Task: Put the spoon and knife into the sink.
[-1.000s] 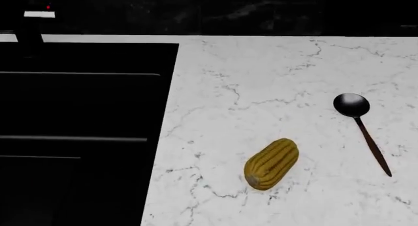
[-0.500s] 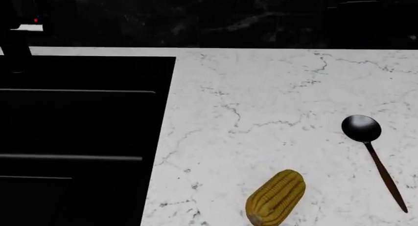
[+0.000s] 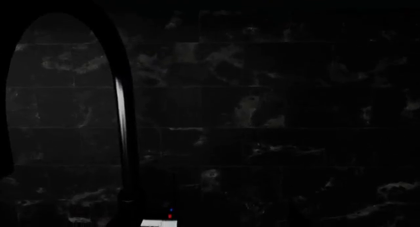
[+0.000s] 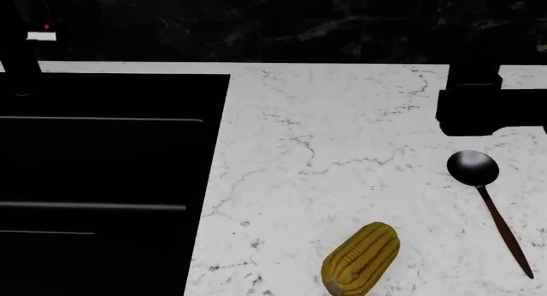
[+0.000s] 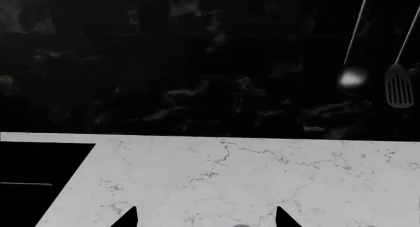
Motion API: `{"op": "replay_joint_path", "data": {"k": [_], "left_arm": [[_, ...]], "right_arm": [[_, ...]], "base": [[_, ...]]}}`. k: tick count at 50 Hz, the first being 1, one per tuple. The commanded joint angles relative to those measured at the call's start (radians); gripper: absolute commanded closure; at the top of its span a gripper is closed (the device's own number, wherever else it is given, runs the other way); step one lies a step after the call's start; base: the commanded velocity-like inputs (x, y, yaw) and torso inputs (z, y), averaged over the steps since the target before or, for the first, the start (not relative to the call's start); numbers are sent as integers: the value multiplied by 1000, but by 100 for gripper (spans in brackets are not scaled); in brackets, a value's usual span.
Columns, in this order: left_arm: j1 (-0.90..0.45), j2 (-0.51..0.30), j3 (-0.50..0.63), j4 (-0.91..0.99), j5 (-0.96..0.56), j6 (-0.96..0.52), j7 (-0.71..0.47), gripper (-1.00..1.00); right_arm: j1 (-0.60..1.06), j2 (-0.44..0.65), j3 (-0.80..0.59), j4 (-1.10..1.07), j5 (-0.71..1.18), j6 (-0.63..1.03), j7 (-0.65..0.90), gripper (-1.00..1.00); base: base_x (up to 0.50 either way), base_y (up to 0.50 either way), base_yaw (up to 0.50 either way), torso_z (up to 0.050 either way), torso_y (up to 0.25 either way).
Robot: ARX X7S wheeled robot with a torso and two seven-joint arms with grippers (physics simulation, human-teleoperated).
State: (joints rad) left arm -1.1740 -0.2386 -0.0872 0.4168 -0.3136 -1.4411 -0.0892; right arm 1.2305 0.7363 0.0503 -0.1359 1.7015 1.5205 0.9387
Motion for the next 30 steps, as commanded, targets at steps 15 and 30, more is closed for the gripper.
{"op": "replay_joint_path", "data": {"k": [15,30], "left_arm": [[17,13,-34,-2,9,-6,2,-100],[33,11,-30,-13,2,8,-1,-100]], "right_arm": [[-38,77,-160,210,-11,3,-52,-100],[-80,104,-197,269,-124,-91,-148,-100]], "base": [[0,0,0,0,0],[0,0,0,0,0]]}}
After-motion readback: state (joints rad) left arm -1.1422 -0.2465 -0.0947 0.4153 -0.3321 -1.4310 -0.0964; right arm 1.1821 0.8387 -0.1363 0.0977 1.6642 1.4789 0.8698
